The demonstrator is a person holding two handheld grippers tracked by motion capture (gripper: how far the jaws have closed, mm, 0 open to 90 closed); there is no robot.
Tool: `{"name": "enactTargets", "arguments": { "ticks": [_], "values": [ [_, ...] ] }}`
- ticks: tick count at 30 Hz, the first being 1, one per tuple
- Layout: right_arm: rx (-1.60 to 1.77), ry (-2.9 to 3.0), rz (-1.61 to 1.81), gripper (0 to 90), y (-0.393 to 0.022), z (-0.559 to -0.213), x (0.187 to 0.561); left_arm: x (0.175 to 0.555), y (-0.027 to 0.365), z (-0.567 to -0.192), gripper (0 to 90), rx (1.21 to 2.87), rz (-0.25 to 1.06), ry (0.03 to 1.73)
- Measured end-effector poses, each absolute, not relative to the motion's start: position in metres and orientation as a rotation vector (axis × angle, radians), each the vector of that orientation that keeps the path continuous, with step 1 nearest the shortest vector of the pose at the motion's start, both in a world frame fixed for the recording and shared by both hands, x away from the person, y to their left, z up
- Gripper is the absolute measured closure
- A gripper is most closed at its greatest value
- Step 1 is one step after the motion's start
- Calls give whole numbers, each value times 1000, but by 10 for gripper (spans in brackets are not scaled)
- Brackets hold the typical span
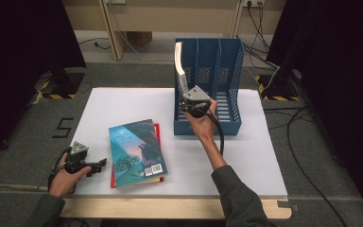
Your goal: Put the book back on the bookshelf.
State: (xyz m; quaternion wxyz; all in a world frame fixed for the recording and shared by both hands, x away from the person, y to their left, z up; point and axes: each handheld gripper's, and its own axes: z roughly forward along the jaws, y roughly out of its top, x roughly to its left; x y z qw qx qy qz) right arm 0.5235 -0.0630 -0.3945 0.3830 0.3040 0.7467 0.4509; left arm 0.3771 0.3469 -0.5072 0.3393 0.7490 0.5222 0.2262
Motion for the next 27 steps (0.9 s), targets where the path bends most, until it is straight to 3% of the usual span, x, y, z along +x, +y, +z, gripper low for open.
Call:
{"name": "enactTargets", "arguments": {
  "ticks": [6,15,27],
  "values": [
    [790,1903,1209,640,-57,-395,522,377,347,-507,86,1952,589,1360],
    [803,1891,1214,596,-48,-392,523,377,347,-507,86,1952,590,1360],
    [880,1834,1295,670,-39,-379,534,377,347,-507,86,1952,589,1360]
  ]
}}
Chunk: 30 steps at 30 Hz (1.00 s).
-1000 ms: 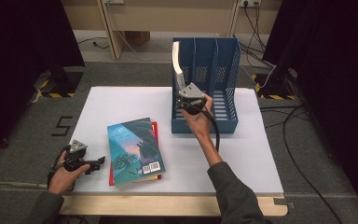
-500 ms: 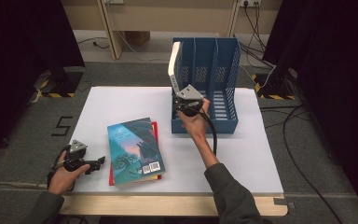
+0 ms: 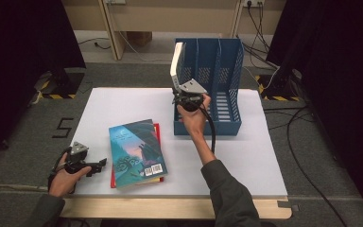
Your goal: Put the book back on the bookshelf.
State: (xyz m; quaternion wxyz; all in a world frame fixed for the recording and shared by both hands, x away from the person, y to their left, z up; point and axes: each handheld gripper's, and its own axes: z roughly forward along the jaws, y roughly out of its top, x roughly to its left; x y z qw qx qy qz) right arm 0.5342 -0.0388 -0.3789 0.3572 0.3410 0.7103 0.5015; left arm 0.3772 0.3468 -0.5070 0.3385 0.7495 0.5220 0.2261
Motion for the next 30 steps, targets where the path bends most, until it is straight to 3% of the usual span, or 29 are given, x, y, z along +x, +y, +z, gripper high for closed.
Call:
{"name": "enactTargets", "arguments": {
  "ticks": [9,13,30],
  "values": [
    [908,1818,1304,678,-37,-377,537,377,347,-507,86,1952,590,1359],
    [906,1822,1307,631,-40,-378,536,377,347,-507,86,1952,590,1359],
    [963,1813,1304,662,-29,-373,541,377,347,-507,86,1950,590,1359]
  ]
}}
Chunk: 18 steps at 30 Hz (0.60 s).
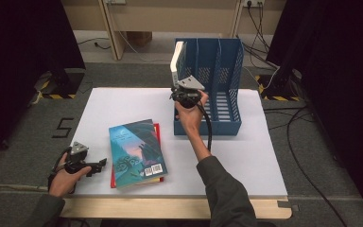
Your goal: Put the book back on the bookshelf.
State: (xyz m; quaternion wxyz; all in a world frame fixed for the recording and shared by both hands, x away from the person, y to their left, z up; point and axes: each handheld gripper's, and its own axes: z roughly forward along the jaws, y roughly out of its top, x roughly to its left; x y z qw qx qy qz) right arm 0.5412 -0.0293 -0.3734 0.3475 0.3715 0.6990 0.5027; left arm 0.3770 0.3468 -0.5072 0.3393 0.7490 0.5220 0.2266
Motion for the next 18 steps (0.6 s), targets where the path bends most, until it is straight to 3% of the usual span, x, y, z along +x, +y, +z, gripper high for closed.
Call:
{"name": "enactTargets", "arguments": {
  "ticks": [18],
  "values": [
    [979,1804,1309,430,-36,-376,537,377,347,-507,86,1949,590,1359]
  ]
}}
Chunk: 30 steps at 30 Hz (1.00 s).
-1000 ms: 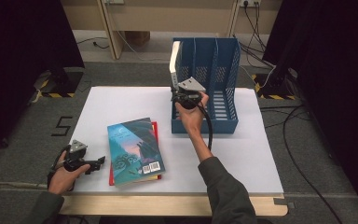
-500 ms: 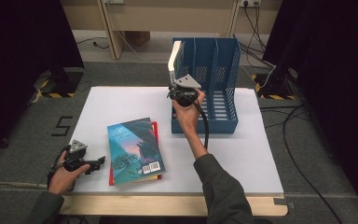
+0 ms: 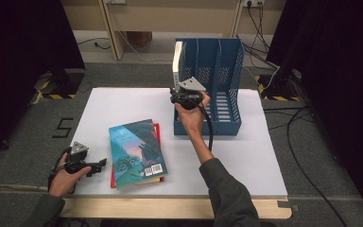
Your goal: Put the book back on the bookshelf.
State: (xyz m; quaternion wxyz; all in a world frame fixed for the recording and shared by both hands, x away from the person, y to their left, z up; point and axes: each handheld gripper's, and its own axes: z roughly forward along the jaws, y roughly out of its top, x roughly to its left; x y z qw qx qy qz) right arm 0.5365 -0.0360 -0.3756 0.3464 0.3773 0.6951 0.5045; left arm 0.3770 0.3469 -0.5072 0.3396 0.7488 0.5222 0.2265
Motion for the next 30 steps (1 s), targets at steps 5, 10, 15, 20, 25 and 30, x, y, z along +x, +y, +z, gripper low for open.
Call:
{"name": "enactTargets", "arguments": {
  "ticks": [5,10,15,20,25,30],
  "values": [
    [986,1797,1332,393,-43,-373,532,377,347,-507,86,1949,589,1360],
    [976,1797,1360,381,-50,-370,524,377,347,-507,86,1949,589,1360],
    [962,1809,1383,369,-55,-369,515,377,347,-507,86,1949,589,1360],
    [938,1829,1381,365,-61,-371,504,377,347,-507,86,1949,589,1360],
    [916,1824,1383,365,-69,-369,494,377,347,-507,86,1949,589,1360],
    [918,1827,1403,366,-75,-372,486,377,347,-507,86,1949,589,1360]
  ]
}}
